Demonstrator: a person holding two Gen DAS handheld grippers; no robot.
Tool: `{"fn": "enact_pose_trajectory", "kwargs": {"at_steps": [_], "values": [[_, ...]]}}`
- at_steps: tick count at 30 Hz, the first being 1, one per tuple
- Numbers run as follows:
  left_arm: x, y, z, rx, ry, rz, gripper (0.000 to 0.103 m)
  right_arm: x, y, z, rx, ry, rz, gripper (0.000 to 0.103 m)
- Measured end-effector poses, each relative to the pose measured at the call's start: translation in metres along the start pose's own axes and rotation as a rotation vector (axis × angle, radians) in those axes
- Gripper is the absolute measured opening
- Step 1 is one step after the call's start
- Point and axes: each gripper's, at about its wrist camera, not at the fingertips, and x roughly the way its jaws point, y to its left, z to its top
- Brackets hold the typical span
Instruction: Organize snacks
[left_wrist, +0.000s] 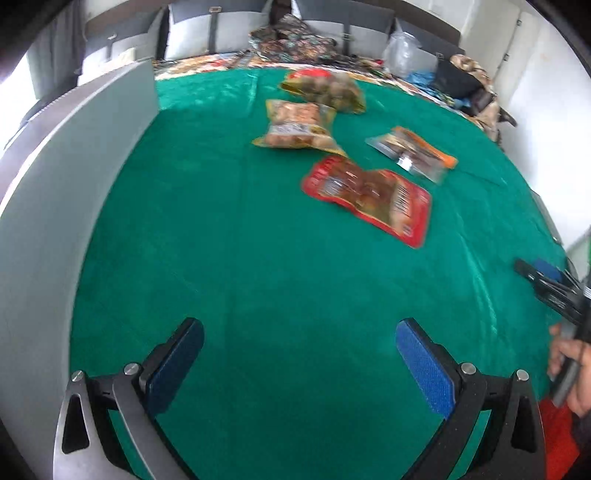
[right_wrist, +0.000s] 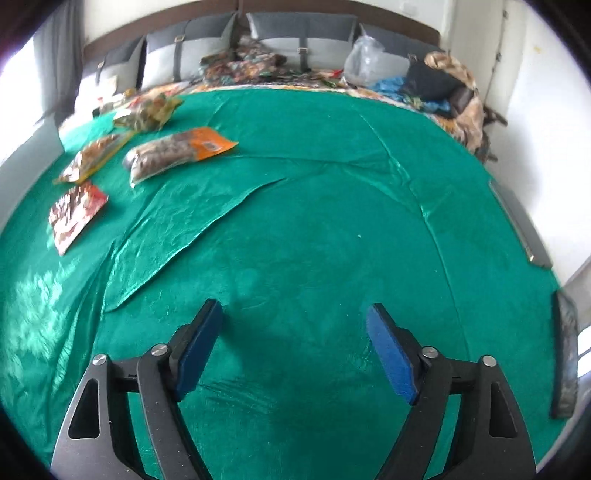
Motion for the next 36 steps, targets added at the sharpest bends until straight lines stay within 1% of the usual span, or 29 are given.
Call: {"fn": "enact_pose_trajectory", "kwargs": {"at_steps": [2, 5, 7, 8, 9, 10, 36], "values": [[0.004, 0.009, 0.004, 0.003, -0.017, 0.026, 0.102, 0.0, -0.007, 0.0, 0.043, 0.01, 0.034, 0.087], [0.018, 0.022, 0.01, 0.014, -0.03, 0.067, 0.102, 0.0, 0.001, 0.0, 0.031, 0.011, 0.016, 0.088], [0.033, 0.032, 0.007, 0.003, -0.01, 0.081, 0.102, -0.002, 0.005, -0.003, 0.034, 0.011, 0.018, 0.088], [0.033, 0.03, 0.002, 0.041, -0.066, 0.124, 0.103, -0.002, 0.006, -0.003, 0.033, 0.011, 0.018, 0.088], [0.035, 0.03, 0.001, 0.049, -0.08, 0.12, 0.103, -0.002, 0.005, -0.003, 0.034, 0.011, 0.019, 0.088], [0.034, 0.033, 0.001, 0.035, -0.083, 0.111, 0.103, -0.002, 0.005, -0.003, 0.034, 0.011, 0.019, 0.088], [0.036, 0.035, 0.003, 0.035, -0.085, 0.113, 0.103, -0.002, 0.006, -0.003, 0.035, 0.012, 0.019, 0.088]]}}
